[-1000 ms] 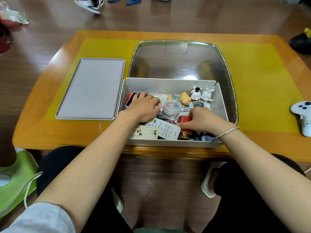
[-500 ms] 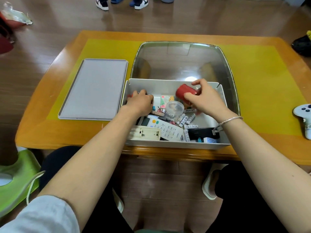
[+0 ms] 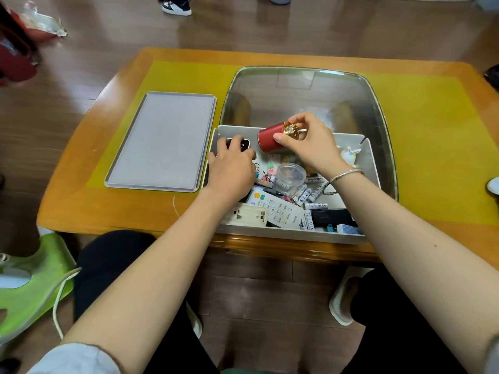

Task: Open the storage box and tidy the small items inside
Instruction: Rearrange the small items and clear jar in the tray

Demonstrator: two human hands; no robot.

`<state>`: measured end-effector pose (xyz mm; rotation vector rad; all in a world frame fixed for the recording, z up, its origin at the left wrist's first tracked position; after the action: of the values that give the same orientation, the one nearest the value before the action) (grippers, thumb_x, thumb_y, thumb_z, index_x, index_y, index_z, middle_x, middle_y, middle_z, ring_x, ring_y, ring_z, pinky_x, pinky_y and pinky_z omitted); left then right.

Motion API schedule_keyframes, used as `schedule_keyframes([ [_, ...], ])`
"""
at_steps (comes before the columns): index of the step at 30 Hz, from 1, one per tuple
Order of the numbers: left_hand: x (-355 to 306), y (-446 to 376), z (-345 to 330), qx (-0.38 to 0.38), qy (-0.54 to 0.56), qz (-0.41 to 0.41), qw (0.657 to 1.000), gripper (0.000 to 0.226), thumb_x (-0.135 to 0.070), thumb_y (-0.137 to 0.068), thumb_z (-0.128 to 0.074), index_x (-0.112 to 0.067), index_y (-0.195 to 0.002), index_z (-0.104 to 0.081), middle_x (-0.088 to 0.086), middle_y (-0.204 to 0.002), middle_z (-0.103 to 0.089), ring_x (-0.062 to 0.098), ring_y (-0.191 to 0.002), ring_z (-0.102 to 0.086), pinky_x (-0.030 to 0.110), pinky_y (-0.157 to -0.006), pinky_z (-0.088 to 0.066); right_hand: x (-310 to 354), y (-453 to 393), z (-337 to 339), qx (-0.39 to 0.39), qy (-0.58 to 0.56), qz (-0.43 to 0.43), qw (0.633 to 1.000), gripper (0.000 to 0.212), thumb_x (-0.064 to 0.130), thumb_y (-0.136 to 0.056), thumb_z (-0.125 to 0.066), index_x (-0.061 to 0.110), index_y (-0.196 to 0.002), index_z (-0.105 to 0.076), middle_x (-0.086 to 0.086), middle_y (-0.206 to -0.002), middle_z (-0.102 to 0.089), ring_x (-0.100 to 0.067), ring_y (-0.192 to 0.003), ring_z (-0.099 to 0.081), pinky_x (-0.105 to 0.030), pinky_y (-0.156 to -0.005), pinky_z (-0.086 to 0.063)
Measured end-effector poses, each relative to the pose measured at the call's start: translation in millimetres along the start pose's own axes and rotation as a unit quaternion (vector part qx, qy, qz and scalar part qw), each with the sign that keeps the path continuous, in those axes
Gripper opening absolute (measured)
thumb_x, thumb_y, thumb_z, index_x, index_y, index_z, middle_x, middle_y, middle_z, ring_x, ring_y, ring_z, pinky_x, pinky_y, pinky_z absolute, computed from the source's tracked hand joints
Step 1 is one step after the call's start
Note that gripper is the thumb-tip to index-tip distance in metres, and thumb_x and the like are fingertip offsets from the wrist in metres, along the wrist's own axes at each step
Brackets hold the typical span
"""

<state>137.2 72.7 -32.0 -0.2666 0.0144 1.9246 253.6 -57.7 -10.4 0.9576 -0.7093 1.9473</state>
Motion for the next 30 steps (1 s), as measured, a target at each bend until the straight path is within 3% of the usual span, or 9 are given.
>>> schedule_keyframes([
  [4, 0, 8, -2, -0.026, -0.033, 0.0, 0.999, 0.027, -0.022, -0.095, -0.049, -0.018, -0.118, -0.062, 0.009, -0.146, -0.035, 0.034, -0.132, -0.026, 0.052, -0.1, -0.032, 2, -6, -4, 0.014, 0.035, 0.035, 0.999, 0.039, 0.029, -0.073, -0.078, 0.022, -0.108, -0.059, 0.02, -0.092, -0.054, 0.007, -0.07, -0.048, -0.007, -0.068, -0.038],
  [7, 0, 10, -9, 0.021, -0.099, -0.022, 0.995, 0.031, -0.025, -0.093, -0.051, -0.021, -0.121, -0.061, 0.01, -0.146, -0.034, 0.034, -0.132, -0.026, 0.048, -0.102, -0.029, 5, -8, -7, 0.03, 0.068, 0.055, 0.996, 0.041, 0.027, -0.073, -0.077, 0.023, -0.11, -0.061, 0.015, -0.099, -0.055, -0.006, -0.089, -0.054, -0.026, -0.085, -0.044],
  [11, 3, 7, -13, 0.069, -0.15, -0.033, 0.986, 0.036, -0.03, -0.094, -0.045, -0.024, -0.127, -0.057, 0.009, -0.145, -0.036, 0.033, -0.134, -0.024, 0.048, -0.105, -0.023, 7, -8, -13, 0.053, 0.101, 0.08, 0.99, 0.043, 0.028, -0.073, -0.077, 0.024, -0.112, -0.061, 0.01, -0.11, -0.062, -0.014, -0.102, -0.057, -0.031, -0.092, -0.046],
  [15, 1, 1, -15, 0.138, -0.151, -0.021, 0.979, 0.043, -0.032, -0.096, -0.035, -0.018, -0.133, -0.052, 0.008, -0.15, -0.034, 0.033, -0.142, -0.014, 0.053, -0.111, -0.011, 4, -8, -16, 0.056, 0.142, 0.102, 0.983, 0.047, 0.028, -0.073, -0.078, 0.026, -0.116, -0.059, 0.007, -0.117, -0.064, -0.015, -0.107, -0.058, -0.027, -0.092, -0.045],
  [19, 1, -9, -13, 0.177, -0.089, -0.011, 0.98, 0.043, -0.031, -0.093, -0.037, -0.014, -0.133, -0.043, 0.008, -0.143, -0.041, 0.03, -0.136, -0.029, 0.052, -0.109, -0.02, 2, -7, -20, 0.058, 0.174, 0.131, 0.974, 0.048, 0.029, -0.073, -0.077, 0.024, -0.116, -0.057, 0.004, -0.117, -0.063, -0.019, -0.108, -0.057, -0.035, -0.093, -0.046],
  [25, 0, -16, -10, 0.263, -0.088, -0.017, 0.961, 0.05, -0.037, -0.091, -0.038, -0.035, -0.141, -0.037, 0.009, -0.142, -0.035, 0.034, -0.135, -0.021, 0.055, -0.111, -0.016, 3, -4, -25, 0.082, 0.232, 0.157, 0.956, 0.046, 0.028, -0.074, -0.076, 0.022, -0.116, -0.056, 0.001, -0.114, -0.063, -0.024, -0.106, -0.055, -0.04, -0.089, -0.046],
  [30, 2, -8, -6, 0.276, -0.087, -0.01, 0.957, 0.045, -0.036, -0.094, -0.031, -0.038, -0.138, -0.043, 0.008, -0.145, -0.032, 0.037, -0.134, -0.018, 0.056, -0.109, -0.017, 6, -4, -30, 0.1, 0.263, 0.184, 0.942, 0.047, 0.024, -0.076, -0.074, 0.017, -0.119, -0.056, -0.002, -0.121, -0.06, -0.027, -0.11, -0.054, -0.042, -0.09, -0.045],
])
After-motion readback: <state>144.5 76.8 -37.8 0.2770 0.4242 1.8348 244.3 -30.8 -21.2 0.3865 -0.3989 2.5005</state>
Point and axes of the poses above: each hand's wrist, its own y-axis away from the middle knuckle, its own z-axis out of the back of the hand, x = y × z, the point moved 2 cm from there along -y, towards the middle knuckle
